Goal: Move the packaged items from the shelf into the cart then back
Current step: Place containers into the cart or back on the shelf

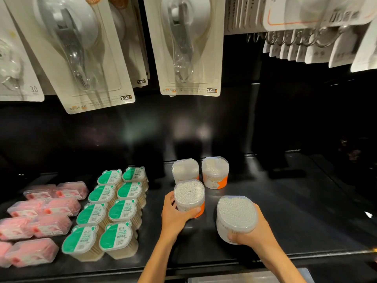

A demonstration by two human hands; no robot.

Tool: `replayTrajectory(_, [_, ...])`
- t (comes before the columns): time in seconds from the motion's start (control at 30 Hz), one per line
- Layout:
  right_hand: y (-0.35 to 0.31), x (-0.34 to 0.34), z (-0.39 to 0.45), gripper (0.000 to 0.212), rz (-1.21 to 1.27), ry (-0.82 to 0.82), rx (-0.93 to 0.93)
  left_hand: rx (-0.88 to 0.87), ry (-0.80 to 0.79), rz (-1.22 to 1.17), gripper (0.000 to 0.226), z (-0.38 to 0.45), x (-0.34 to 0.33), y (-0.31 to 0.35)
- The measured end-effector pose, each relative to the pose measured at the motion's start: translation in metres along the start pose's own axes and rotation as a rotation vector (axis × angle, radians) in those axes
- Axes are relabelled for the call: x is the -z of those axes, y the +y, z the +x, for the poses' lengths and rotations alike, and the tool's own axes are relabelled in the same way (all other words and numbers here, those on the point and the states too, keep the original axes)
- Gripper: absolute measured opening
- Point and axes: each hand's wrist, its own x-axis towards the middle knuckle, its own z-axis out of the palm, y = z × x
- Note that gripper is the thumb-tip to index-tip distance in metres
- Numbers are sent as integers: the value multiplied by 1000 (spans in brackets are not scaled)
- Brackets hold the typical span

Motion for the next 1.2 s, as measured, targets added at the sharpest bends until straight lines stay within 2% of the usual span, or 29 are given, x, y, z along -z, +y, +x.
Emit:
replayTrajectory(0.13, [2,2,1,62,7,11,-5,16,21,18,88,-1,0,1])
replayTrajectory(0.33, [10,1,3,70,9,-3,-11,4,22,38,88,-3,1,-2])
replayTrajectory(0.47, [10,-1,4,63,31,15,-6,-6,-13,33,90,-2,3,-5])
replayTrajectory(0.53, [11,-1,6,63,55,25,-6,-6,-33,30,98,-7,5,-5])
replayTrajectory(0.6, [14,0,9,67,72,35,3,27,19,60,107,-21,8,-10])
replayTrajectory(0.63, [15,1,11,70,75,35,7,30,89,77,104,-32,8,-14])
replayTrajectory(0.7, [16,2,16,72,62,27,31,-141,226,144,77,-58,10,-22])
replayTrajectory(0.77, [17,2,22,70,40,10,67,-455,206,306,46,-80,11,-32])
replayTrajectory(0.83, [19,1,26,69,36,-6,88,-710,49,519,36,-88,12,-38])
replayTrajectory(0.93, [24,-3,32,69,24,-18,115,-991,-244,868,43,-79,11,-38])
replayTrajectory(1.07, [28,-10,36,65,28,-20,139,-1119,-491,1117,45,-63,13,-30])
replayTrajectory(1.2, [33,-11,38,65,23,-13,134,-1145,-520,1205,44,-60,13,-36])
